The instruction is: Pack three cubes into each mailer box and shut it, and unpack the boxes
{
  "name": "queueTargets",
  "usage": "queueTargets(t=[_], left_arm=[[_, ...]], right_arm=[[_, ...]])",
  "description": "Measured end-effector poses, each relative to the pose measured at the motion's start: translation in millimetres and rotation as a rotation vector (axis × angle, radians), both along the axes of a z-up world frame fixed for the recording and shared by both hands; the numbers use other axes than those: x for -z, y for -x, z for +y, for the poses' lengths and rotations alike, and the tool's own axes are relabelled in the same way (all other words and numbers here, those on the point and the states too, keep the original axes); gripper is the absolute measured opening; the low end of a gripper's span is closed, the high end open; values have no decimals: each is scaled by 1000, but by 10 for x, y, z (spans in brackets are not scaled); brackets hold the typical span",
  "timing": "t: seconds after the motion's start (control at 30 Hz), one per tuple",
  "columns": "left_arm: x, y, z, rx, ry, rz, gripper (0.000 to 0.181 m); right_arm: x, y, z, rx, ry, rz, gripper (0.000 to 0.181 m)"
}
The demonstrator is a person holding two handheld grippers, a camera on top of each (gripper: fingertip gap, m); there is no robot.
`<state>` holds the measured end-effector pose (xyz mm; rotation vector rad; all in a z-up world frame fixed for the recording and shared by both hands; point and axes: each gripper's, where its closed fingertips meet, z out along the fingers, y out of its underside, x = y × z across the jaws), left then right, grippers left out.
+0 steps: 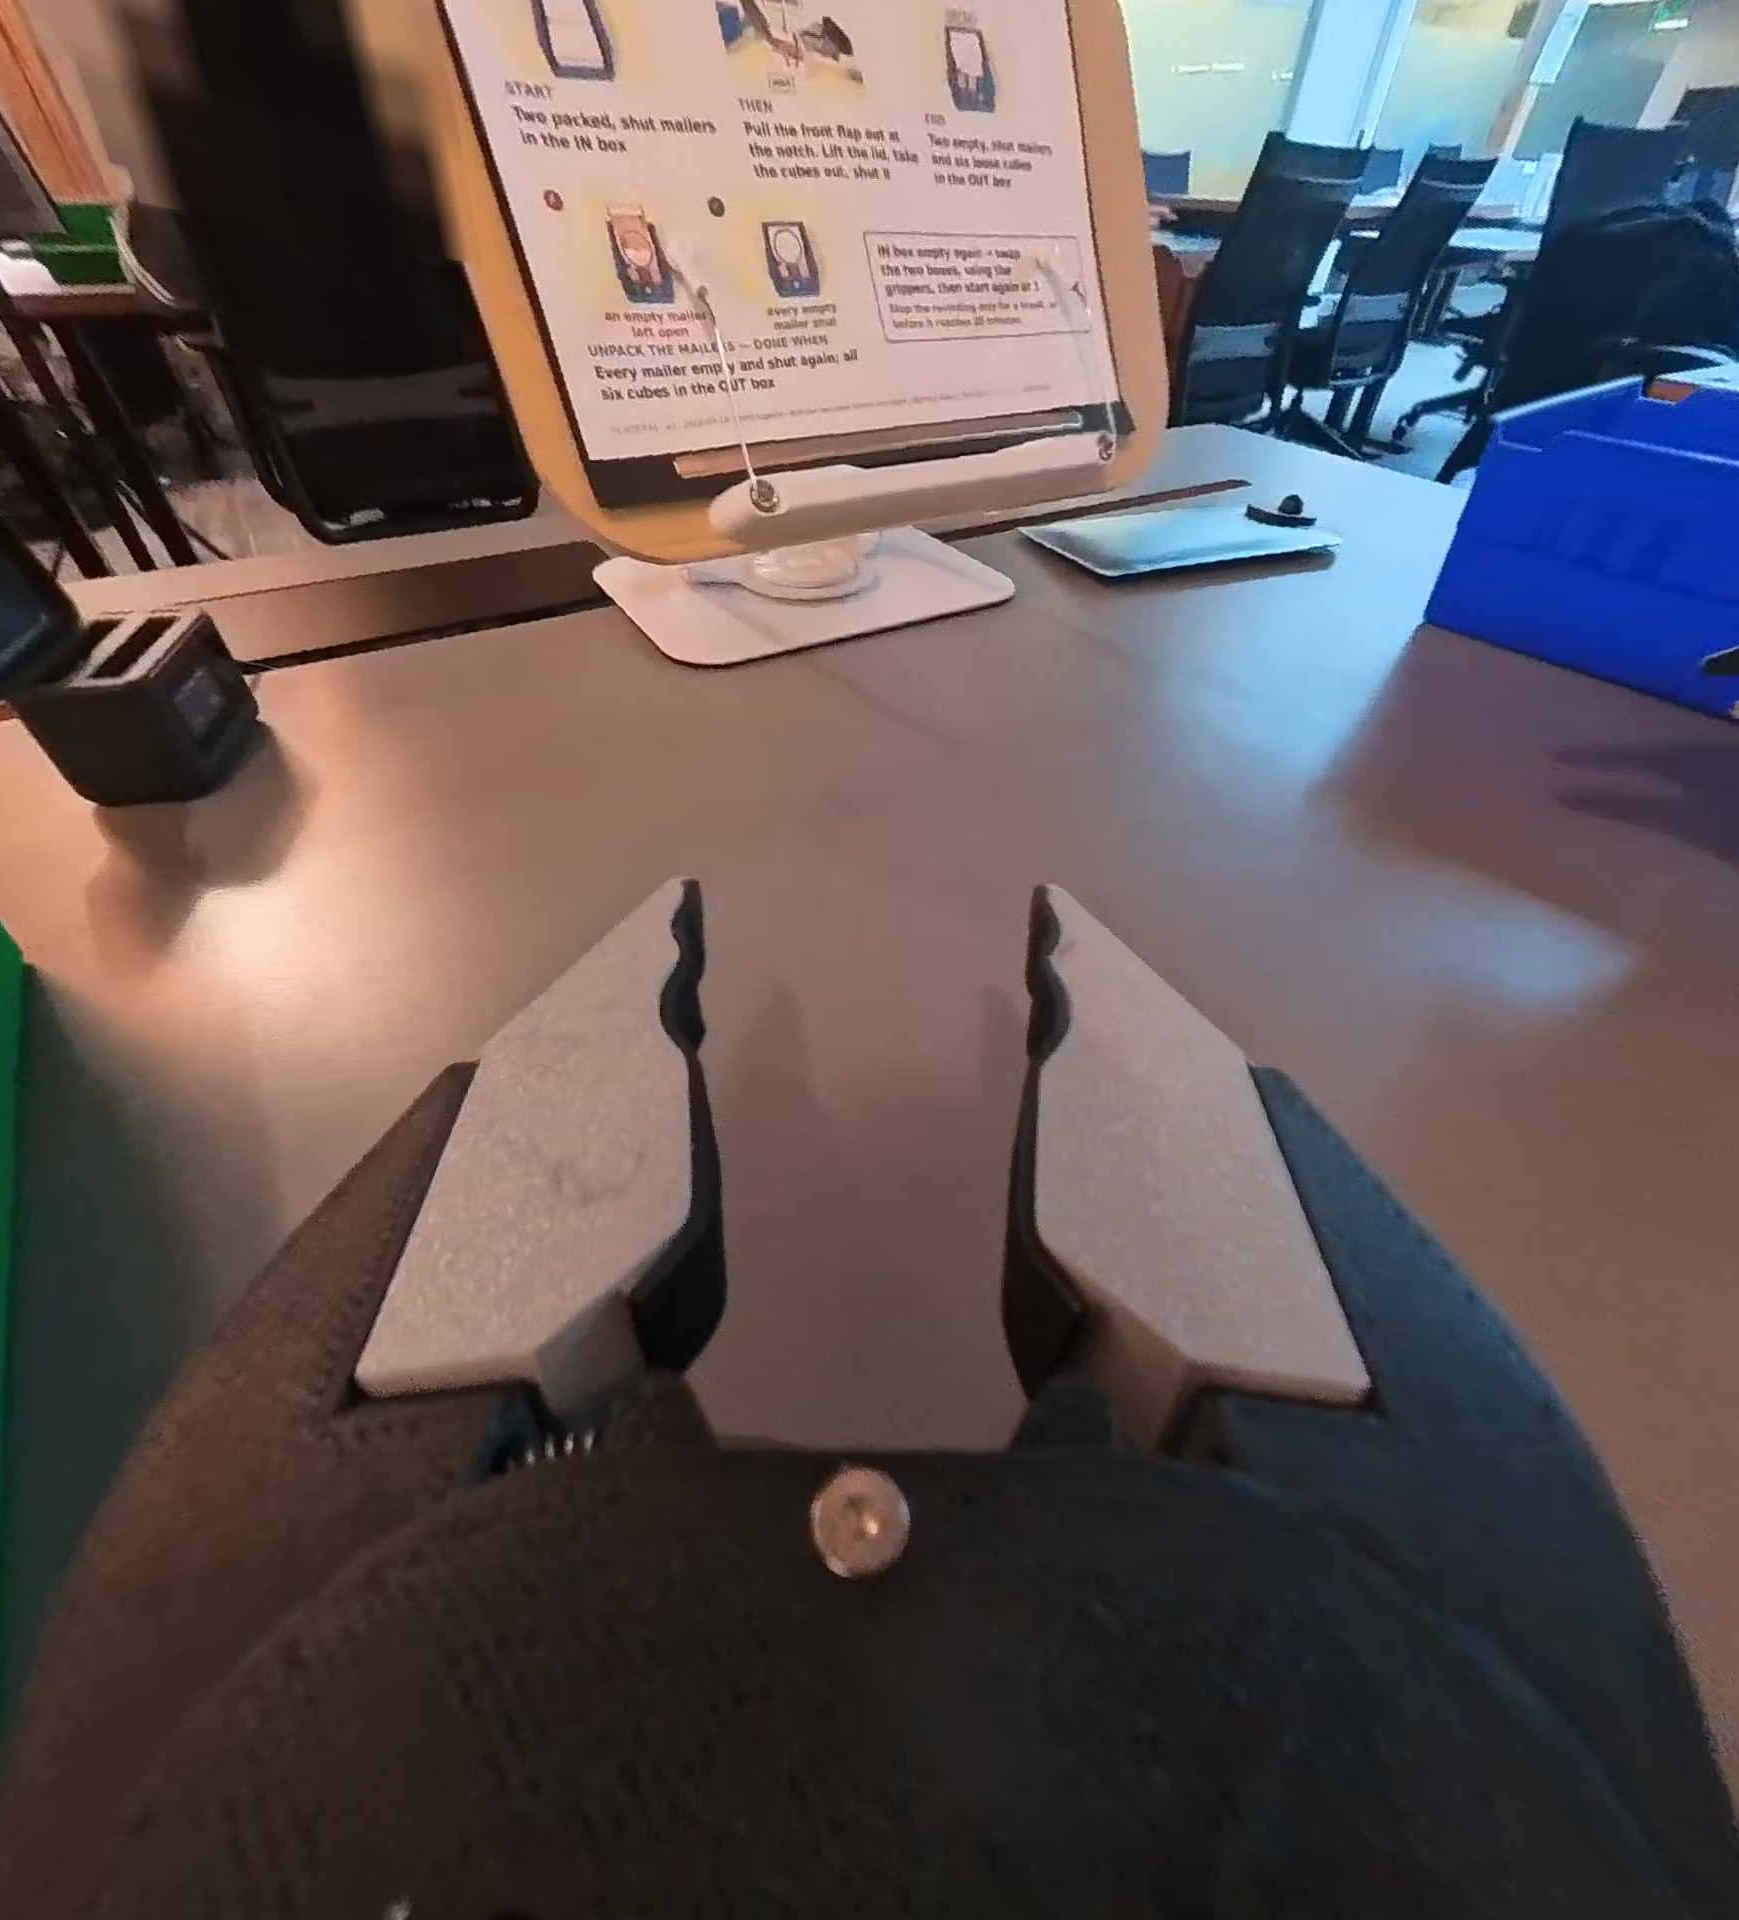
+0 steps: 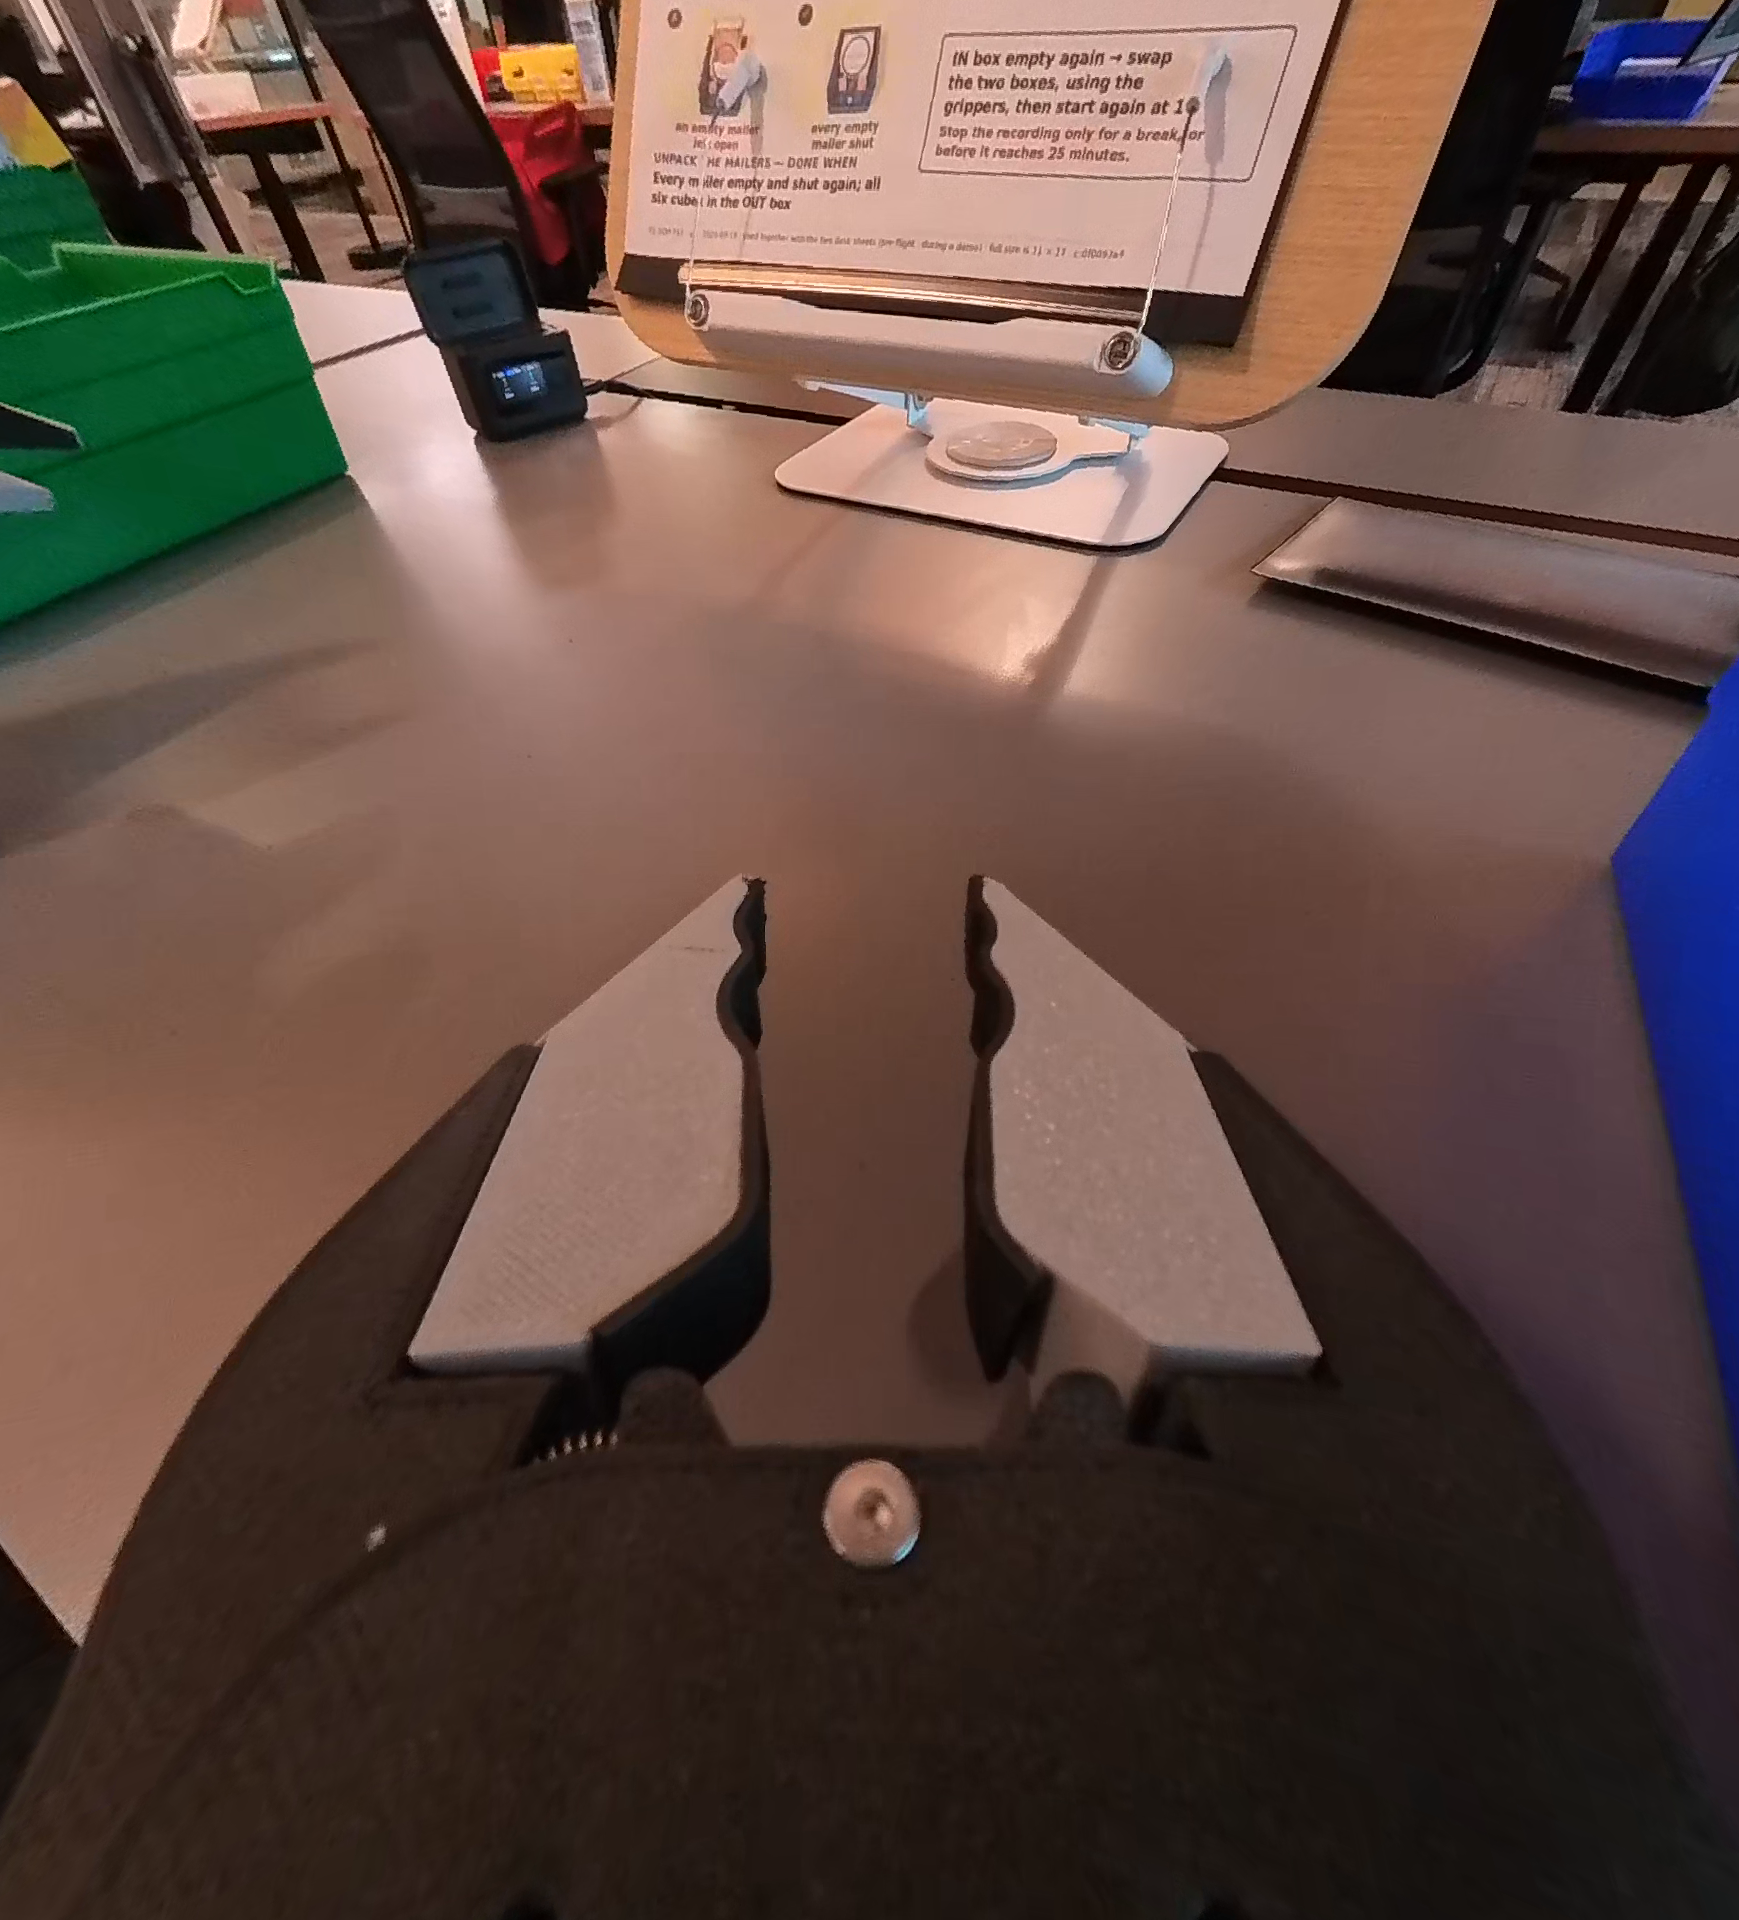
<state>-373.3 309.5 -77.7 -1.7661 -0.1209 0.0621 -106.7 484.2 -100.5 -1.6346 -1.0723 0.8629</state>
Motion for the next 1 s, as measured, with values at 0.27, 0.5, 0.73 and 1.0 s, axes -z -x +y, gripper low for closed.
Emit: queueTargets(t=[0.27, 0.5, 0.73, 1.0], left_arm=[[67, 82, -2, -14, -15, 7, 56], [18, 114, -38, -9, -57, -28, 52], [31, 103, -27, -5, -47, -21, 52], [62, 71, -2, -5, -20, 20, 50]], right_arm=[[1, 1, -3, -3, 1, -1, 36], [9, 8, -11, 1, -19, -14, 35], [21, 14, -12, 2, -23, -24, 35], [30, 22, -17, -1, -26, -31, 35]])
